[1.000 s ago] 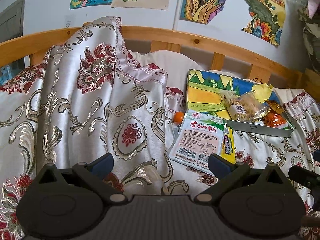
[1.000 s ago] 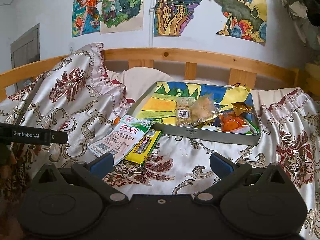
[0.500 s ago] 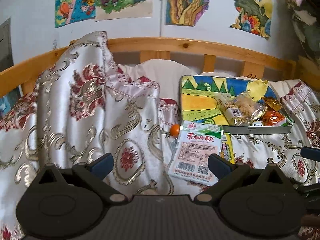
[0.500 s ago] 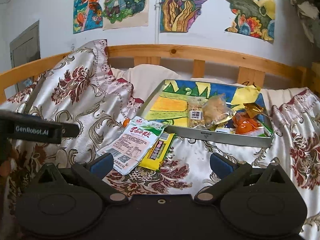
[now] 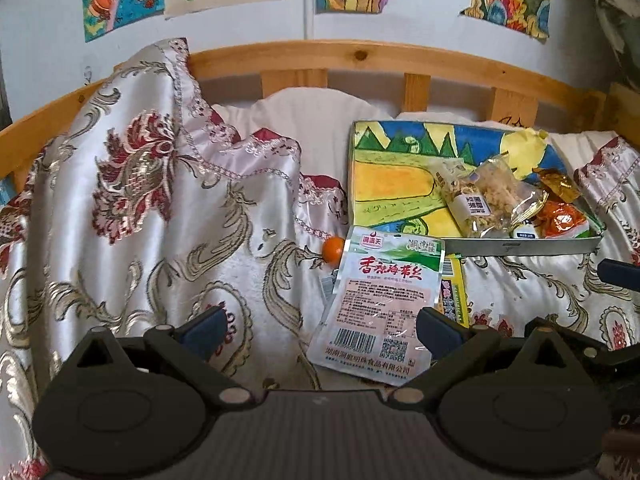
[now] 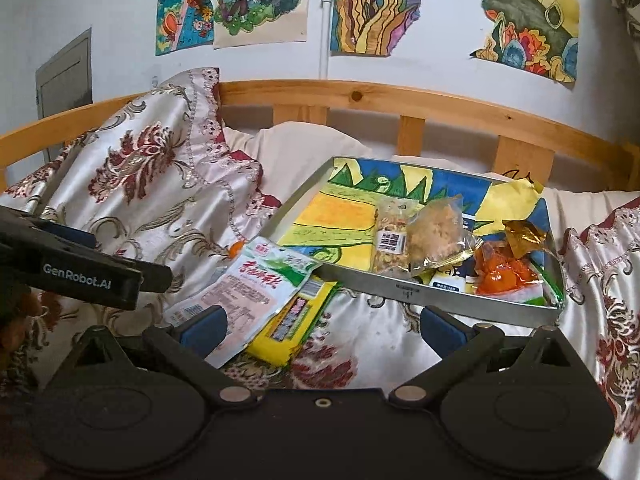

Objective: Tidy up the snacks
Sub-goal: 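Move the left tool to the white-green seaweed pack while the right tool approaches the yellow bar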

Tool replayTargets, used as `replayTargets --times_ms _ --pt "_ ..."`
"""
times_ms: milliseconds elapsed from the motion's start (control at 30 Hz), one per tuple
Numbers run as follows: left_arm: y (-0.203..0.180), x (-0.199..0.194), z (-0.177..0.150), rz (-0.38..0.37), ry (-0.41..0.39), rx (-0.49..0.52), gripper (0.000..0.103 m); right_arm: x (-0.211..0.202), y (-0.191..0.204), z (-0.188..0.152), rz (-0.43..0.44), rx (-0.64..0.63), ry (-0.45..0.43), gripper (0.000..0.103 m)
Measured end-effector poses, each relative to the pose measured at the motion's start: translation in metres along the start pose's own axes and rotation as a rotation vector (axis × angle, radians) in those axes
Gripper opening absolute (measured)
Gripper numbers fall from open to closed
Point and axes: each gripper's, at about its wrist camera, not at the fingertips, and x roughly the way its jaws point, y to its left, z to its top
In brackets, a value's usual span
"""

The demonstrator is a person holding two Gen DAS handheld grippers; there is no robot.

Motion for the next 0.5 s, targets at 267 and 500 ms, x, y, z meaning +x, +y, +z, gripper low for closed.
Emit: replayTargets --times_ms 267,500 --pt "-0.003 0.024 0.004 -0.015 0.005 -0.033 0.103 0.043 -0.012 -0.015 0.026 -0.008 0.072 0.102" --pt "-0.006 0.045 0.002 -0.058 0.023 -0.021 0.102 0.076 -0.012 -0.024 0.071 -0.031 0.113 0.102"
